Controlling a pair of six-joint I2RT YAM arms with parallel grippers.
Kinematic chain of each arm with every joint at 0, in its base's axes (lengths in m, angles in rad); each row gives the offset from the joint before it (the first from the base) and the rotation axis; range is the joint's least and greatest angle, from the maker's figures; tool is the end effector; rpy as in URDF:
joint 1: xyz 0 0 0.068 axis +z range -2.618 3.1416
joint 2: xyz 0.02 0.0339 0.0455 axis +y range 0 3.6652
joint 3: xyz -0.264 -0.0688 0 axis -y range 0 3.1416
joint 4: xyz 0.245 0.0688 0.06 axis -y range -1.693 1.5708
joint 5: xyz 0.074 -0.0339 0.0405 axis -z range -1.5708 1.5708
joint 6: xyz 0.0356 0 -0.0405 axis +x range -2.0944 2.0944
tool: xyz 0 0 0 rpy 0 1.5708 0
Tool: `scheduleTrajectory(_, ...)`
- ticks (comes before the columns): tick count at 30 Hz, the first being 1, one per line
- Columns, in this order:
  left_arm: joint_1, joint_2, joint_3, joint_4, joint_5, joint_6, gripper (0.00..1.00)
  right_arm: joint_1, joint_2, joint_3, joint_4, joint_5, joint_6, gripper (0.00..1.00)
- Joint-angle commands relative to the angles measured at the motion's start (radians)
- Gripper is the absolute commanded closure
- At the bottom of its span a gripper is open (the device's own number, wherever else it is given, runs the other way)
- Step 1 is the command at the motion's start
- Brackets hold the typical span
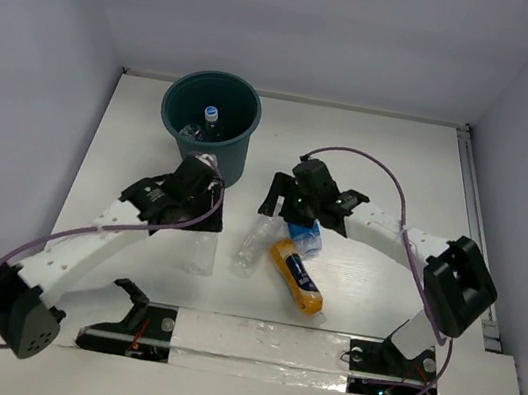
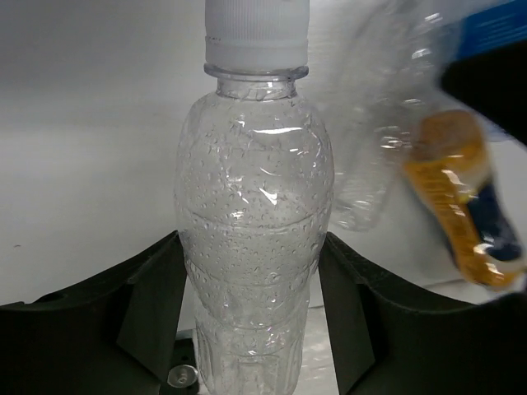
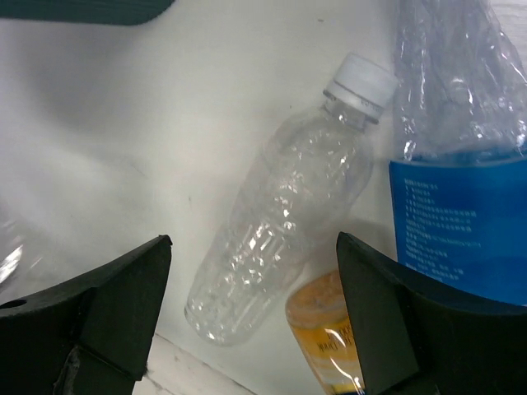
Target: Put the plastic bottles in the bin
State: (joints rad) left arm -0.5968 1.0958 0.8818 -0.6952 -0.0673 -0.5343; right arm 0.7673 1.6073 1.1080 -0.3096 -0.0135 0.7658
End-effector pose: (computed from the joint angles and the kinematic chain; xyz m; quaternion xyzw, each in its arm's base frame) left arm 0.1822 -0.1209 0.2685 0.0186 0.9451 -0.1471 0.2911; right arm 0.2509 0.2427 0.2334 -0.0032 0.9283 0.2624 0.2635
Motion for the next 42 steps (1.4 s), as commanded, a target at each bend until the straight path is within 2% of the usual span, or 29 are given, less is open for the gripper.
scheduleTrajectory(1,-0.008,-0.117,0.164,-0.055,0.043,-0.049,0.61,0.007,0.049,0.078,-0.005,0.05,0.056,0.14)
scheduleTrajectory(4,-0.008,-0.113,0.316,-0.078,0.02,-0.041,0.61,0.007,0.094,0.095,-0.009,0.063,0.082,0.13)
scheduleTrajectory(5,-0.008,-0.099,0.426,-0.078,0.002,-0.036,0.6,0.007,0.104,0.099,-0.011,0.067,0.092,0.13)
scheduleTrajectory(7,-0.008,-0.064,0.535,-0.061,-0.015,-0.027,0.6,0.007,0.14,0.121,-0.034,0.075,0.101,0.13)
scheduleTrajectory(8,0.002,-0.022,0.636,-0.047,-0.034,-0.014,0.6,0.007,0.155,0.128,-0.042,0.079,0.107,0.13)
scheduleTrajectory(11,0.035,0.071,0.802,0.029,-0.092,0.025,0.6,0.007,0.204,0.147,-0.039,0.063,0.125,0.13)
scheduleTrajectory(14,0.089,0.16,0.911,0.085,-0.12,0.057,0.6,0.017,0.236,0.182,-0.048,0.056,0.128,0.13)
scheduleTrajectory(17,0.17,0.225,0.957,0.158,-0.146,0.092,0.59,0.017,0.279,0.223,-0.065,0.047,0.133,0.13)
scheduleTrajectory(23,0.275,0.346,0.996,0.269,-0.17,0.151,0.59,0.017,0.341,0.266,-0.078,0.027,0.156,0.13)
scheduleTrajectory(29,0.328,0.386,0.908,0.433,-0.235,0.204,0.57,0.017,0.384,0.308,-0.106,0.024,0.153,0.16)
scheduleTrajectory(31,0.337,0.409,0.907,0.462,-0.279,0.233,0.57,0.017,0.39,0.311,-0.111,0.023,0.15,0.21)
scheduleTrajectory(32,0.338,0.417,0.901,0.473,-0.314,0.25,0.57,0.017,0.388,0.308,-0.108,0.023,0.151,0.28)
scheduleTrajectory(34,0.338,0.424,0.884,0.51,-0.339,0.299,0.56,0.017,0.373,0.299,-0.102,0.038,0.153,0.35)
scheduleTrajectory(35,0.347,0.429,0.858,0.54,-0.373,0.327,0.56,0.017,0.346,0.28,-0.083,0.05,0.159,0.44)
scheduleTrajectory(37,0.347,0.42,0.821,0.583,-0.399,0.356,0.56,0.017,0.306,0.257,-0.045,0.053,0.164,0.51)
scheduleTrajectory(39,0.347,0.403,0.761,0.65,-0.419,0.384,0.56,0.017,0.238,0.239,-0.03,0.067,0.162,0.57)
scheduleTrajectory(42,0.347,0.392,0.704,0.689,-0.408,0.416,0.54,0.017,0.154,0.257,-0.037,0.092,0.145,0.59)
